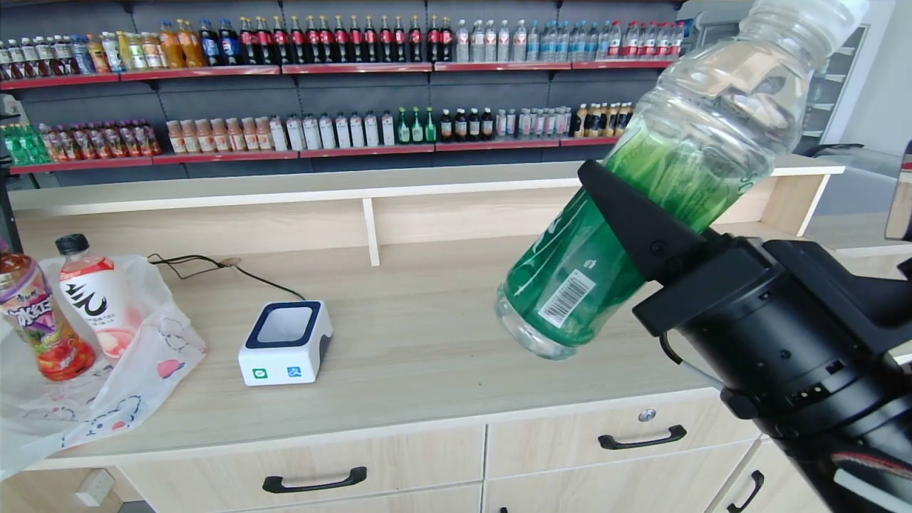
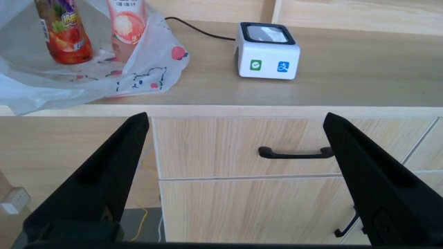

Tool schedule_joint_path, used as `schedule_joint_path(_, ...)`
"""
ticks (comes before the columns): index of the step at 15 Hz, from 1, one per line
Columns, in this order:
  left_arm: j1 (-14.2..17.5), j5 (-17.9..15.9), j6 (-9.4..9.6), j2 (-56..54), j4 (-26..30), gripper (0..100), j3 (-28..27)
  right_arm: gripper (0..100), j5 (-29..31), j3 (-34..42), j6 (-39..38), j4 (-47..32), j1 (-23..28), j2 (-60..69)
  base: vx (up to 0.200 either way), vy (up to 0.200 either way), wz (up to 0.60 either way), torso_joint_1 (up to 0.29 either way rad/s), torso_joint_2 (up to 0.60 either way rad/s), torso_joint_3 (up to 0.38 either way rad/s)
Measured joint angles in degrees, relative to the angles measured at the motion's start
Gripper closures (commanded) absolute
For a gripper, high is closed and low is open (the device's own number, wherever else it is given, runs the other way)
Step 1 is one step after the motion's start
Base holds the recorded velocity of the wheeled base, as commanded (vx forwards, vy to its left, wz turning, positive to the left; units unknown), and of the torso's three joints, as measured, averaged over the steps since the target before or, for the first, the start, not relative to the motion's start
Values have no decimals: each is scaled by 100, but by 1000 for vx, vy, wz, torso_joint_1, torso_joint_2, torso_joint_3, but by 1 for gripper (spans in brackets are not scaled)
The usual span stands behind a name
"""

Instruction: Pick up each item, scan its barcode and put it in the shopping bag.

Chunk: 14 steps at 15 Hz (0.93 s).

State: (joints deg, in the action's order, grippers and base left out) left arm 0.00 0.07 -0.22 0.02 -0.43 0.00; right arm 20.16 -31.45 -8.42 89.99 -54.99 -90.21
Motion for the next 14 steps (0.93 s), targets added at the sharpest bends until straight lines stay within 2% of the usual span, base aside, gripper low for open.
schedule_joint_path(14, 0, 0, -10, 0, 0, 0, 0, 100, -2, -35, 30, -2, 65, -88, 0, 0, 0, 0, 0, 0)
